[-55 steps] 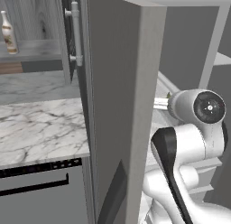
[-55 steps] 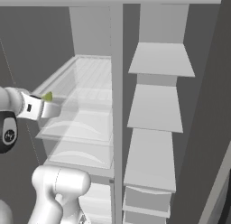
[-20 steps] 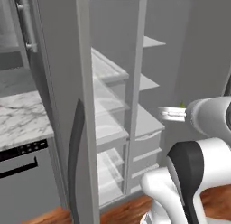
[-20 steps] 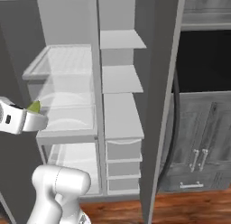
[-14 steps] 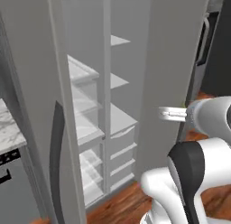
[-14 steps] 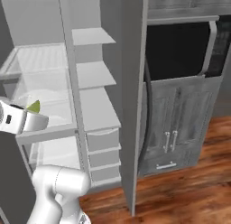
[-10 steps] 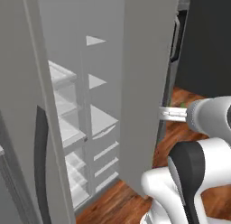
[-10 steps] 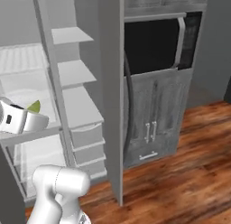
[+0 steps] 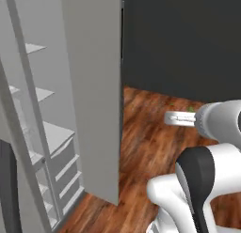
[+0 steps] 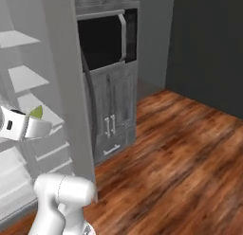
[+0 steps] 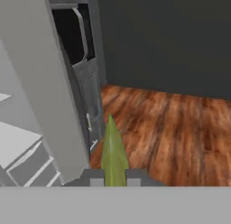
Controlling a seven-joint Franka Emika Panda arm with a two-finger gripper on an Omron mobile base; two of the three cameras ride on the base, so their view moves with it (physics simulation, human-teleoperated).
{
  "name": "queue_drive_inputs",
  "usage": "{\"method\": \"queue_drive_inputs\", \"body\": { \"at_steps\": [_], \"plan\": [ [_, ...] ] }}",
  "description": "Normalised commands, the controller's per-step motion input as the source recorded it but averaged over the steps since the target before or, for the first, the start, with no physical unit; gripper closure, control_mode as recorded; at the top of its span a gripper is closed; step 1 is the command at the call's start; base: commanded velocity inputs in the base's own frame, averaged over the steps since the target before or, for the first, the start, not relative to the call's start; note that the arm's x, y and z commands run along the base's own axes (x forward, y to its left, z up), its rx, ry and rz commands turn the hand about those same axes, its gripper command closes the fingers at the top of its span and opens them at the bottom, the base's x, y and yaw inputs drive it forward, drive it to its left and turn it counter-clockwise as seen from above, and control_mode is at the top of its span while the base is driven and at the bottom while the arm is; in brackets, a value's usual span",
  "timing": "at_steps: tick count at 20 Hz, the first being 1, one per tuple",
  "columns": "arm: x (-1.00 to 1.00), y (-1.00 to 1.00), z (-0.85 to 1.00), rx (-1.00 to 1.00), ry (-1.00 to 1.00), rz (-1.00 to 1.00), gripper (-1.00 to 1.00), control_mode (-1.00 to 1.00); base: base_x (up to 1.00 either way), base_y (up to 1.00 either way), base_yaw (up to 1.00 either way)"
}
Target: There is a bowl on the dining counter. Grab a lemon wedge from the fridge and place it in the bowl. Then get the liquor bottle and glass cup from the cabinet and place them next to the bowl.
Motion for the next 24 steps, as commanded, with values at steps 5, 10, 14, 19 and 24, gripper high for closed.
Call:
{"method": "queue_drive_inputs", "body": {
  "at_steps": [5, 10, 14, 19, 24],
  "plan": [
    [0.0, 0.0, 0.0, 0.0, 0.0, 0.0, 1.0, 1.0, -0.35, -0.06, -0.6],
    [0.0, 0.0, 0.0, 0.0, 0.0, 0.0, 1.0, 1.0, -0.17, -0.11, -0.61],
    [0.0, 0.0, 0.0, 0.0, 0.0, 0.0, 1.0, 1.0, -0.01, -0.1, -0.59],
    [0.0, 0.0, 0.0, 0.0, 0.0, 0.0, 1.0, 1.0, 0.0, -0.14, -0.54],
    [0.0, 0.0, 0.0, 0.0, 0.0, 0.0, 1.0, 1.0, 0.09, -0.11, -0.5]
  ]
}}
